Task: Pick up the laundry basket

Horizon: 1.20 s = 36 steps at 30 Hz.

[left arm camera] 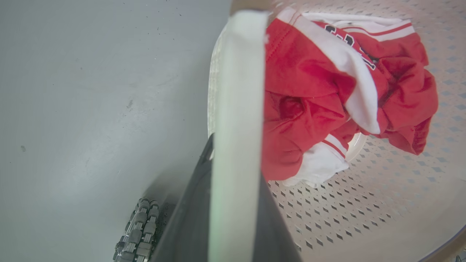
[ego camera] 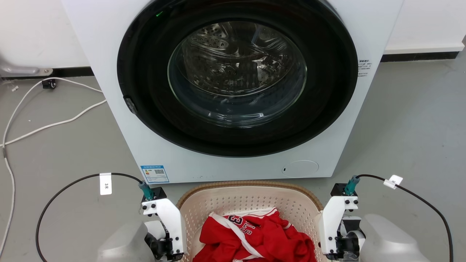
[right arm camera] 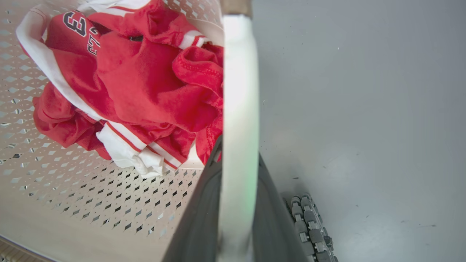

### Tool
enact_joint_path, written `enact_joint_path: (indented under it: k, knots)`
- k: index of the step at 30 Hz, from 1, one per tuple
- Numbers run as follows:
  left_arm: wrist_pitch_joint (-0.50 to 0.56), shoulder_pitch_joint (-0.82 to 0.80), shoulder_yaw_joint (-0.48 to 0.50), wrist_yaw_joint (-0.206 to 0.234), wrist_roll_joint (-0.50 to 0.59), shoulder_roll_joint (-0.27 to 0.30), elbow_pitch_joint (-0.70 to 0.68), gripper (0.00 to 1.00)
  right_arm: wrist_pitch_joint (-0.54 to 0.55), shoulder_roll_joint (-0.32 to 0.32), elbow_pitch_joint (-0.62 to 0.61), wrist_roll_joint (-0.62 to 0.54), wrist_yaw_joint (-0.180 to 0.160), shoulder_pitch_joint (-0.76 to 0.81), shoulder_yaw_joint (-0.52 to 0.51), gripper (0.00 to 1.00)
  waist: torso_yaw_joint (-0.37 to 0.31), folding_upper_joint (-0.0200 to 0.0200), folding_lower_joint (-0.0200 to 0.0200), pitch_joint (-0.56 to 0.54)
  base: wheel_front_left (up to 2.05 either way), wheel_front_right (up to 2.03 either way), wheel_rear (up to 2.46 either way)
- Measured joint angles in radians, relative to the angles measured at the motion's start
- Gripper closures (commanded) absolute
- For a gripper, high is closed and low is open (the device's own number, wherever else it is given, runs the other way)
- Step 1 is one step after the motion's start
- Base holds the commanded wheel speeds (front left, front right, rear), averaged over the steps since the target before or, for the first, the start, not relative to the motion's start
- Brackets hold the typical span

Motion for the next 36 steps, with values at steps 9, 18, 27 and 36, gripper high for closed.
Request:
enact_joint_path:
  k: [9,18,27,36]
  knots:
    - [-0.006,0.000,-0.005,0.000,-0.004,-0.001,0.000,1.00,-0.004,0.000,0.001,0.001,0.000,0.000,0.001,1.00,0.002,0.0000,0.0001,0.005,0.00,0.00,0.00]
    - [-0.007,0.000,-0.009,0.000,-0.014,-0.001,0.000,1.00,-0.004,-0.001,0.001,-0.004,0.000,0.000,-0.006,1.00,0.001,0.0000,0.0001,0.006,0.00,0.00,0.00]
    - [-0.004,0.000,-0.012,0.000,-0.019,-0.002,0.000,1.00,-0.003,-0.001,0.001,-0.015,0.000,0.000,-0.016,1.00,0.002,0.0000,0.0001,0.008,0.00,0.00,0.00]
    - [-0.002,0.001,-0.016,0.000,-0.026,-0.002,0.000,1.00,0.000,-0.001,0.001,-0.021,0.000,0.000,-0.025,1.00,0.003,0.0000,0.0001,0.008,0.00,0.00,0.00]
